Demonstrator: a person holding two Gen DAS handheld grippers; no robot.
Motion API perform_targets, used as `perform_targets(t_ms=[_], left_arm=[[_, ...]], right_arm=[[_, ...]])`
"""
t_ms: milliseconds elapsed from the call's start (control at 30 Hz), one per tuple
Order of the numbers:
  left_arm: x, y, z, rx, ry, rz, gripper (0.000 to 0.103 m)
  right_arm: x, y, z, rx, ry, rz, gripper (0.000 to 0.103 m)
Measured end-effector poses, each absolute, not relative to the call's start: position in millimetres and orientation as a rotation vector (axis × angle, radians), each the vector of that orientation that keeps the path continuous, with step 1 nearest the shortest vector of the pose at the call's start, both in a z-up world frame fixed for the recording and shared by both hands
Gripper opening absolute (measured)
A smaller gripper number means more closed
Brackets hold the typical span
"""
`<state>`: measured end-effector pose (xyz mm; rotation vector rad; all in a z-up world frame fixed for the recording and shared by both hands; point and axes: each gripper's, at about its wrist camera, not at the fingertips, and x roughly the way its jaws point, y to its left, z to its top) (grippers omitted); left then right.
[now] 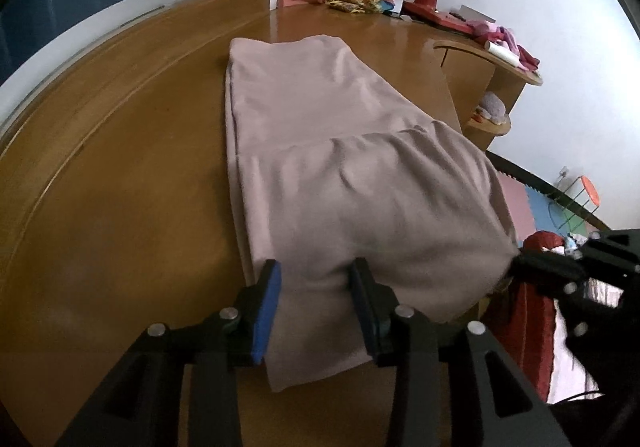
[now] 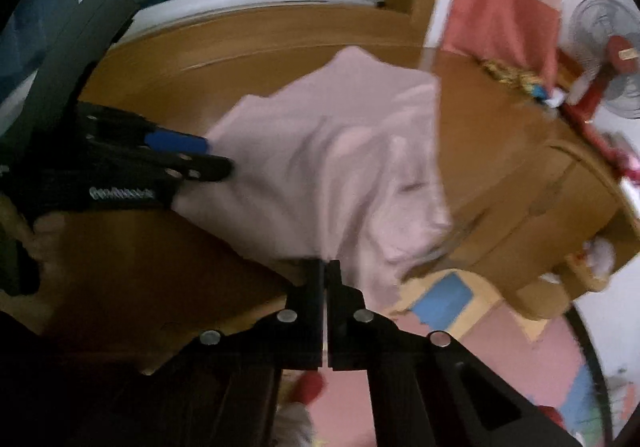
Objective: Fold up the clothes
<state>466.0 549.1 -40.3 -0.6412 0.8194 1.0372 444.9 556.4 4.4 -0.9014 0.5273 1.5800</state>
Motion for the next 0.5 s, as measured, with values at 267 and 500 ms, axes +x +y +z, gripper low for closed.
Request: perform_targets(t_ms=[267, 500], left_arm=[[462, 550, -39, -0.668, 0.822, 1.039, 0.035], [462, 550, -39, -0.666, 0.824, 1.037, 0.035]], right_arm=[[472, 544, 15, -0.773, 0.666, 1.690, 0.009], [465, 562, -13, -0.859, 0.701, 1.698, 0.029]])
